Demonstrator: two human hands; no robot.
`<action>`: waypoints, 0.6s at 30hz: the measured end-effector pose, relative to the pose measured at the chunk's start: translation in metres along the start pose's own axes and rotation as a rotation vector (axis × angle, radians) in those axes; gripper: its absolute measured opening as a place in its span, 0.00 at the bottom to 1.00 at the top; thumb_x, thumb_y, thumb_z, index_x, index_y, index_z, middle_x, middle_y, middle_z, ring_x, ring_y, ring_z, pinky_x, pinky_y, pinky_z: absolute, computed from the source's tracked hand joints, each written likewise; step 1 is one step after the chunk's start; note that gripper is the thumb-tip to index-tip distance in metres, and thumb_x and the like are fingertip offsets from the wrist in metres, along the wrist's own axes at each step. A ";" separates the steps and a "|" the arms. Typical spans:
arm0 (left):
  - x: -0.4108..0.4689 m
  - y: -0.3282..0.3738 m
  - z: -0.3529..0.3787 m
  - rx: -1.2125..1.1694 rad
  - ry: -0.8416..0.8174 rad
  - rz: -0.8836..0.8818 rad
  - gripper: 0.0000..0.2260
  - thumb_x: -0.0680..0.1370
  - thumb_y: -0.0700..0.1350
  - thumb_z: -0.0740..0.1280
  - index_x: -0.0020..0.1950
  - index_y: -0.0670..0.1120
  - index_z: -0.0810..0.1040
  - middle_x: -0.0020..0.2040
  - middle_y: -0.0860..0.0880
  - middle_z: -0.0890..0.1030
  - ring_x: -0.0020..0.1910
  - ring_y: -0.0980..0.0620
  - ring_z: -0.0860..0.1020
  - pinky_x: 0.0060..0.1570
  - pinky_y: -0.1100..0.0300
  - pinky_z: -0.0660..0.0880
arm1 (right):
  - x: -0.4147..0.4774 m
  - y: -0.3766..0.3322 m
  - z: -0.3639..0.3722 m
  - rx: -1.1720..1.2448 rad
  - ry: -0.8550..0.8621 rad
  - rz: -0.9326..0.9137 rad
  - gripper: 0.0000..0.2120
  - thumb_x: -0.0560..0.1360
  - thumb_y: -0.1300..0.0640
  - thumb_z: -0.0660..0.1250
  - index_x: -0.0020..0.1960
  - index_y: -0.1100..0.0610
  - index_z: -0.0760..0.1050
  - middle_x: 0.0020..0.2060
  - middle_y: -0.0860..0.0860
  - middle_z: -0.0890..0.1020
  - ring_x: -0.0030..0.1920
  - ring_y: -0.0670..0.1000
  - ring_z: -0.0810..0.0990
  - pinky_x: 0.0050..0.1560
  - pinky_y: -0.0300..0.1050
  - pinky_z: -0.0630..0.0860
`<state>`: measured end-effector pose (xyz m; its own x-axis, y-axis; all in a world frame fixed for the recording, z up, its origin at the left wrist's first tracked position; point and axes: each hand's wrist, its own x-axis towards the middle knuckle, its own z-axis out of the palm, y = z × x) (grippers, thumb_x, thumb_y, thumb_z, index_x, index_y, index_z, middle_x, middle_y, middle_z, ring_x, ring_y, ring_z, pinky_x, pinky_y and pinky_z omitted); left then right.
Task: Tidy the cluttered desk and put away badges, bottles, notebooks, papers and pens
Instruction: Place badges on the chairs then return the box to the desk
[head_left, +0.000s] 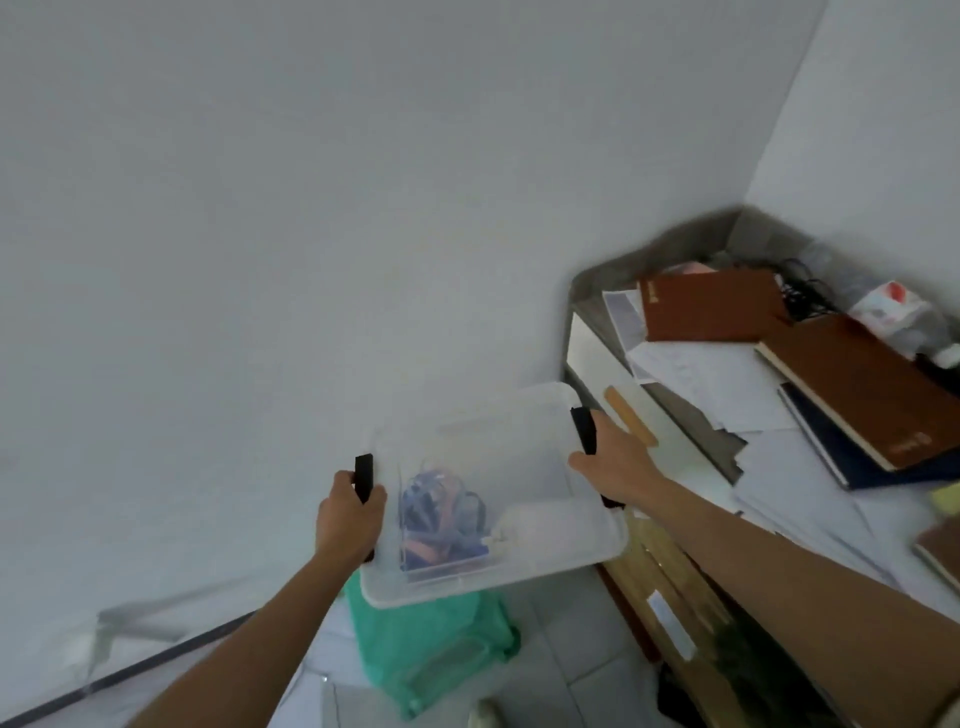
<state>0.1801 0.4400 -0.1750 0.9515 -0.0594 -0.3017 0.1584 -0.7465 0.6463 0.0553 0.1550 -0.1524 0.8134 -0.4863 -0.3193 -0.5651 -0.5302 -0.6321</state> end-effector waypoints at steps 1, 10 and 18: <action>0.014 -0.020 -0.003 0.009 -0.023 -0.043 0.17 0.79 0.46 0.64 0.65 0.41 0.69 0.47 0.43 0.77 0.42 0.43 0.77 0.44 0.52 0.77 | 0.016 -0.004 0.023 -0.013 -0.055 0.005 0.25 0.74 0.56 0.65 0.69 0.55 0.64 0.53 0.52 0.76 0.53 0.56 0.77 0.50 0.49 0.76; 0.074 -0.149 0.006 -0.005 -0.155 -0.339 0.25 0.74 0.38 0.69 0.69 0.42 0.65 0.54 0.41 0.77 0.51 0.39 0.77 0.51 0.47 0.77 | 0.089 -0.004 0.174 -0.073 -0.306 0.091 0.32 0.74 0.64 0.64 0.76 0.53 0.59 0.65 0.54 0.74 0.65 0.60 0.74 0.62 0.54 0.73; 0.113 -0.242 0.062 -0.108 -0.113 -0.529 0.33 0.72 0.34 0.67 0.74 0.52 0.60 0.55 0.41 0.77 0.50 0.39 0.77 0.49 0.43 0.79 | 0.148 0.025 0.288 -0.178 -0.400 0.065 0.44 0.74 0.66 0.64 0.79 0.45 0.44 0.62 0.57 0.75 0.53 0.57 0.78 0.46 0.46 0.73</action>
<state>0.2333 0.5728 -0.4086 0.7015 0.2301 -0.6745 0.6391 -0.6221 0.4524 0.2012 0.2700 -0.4188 0.7448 -0.2346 -0.6247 -0.6037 -0.6359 -0.4808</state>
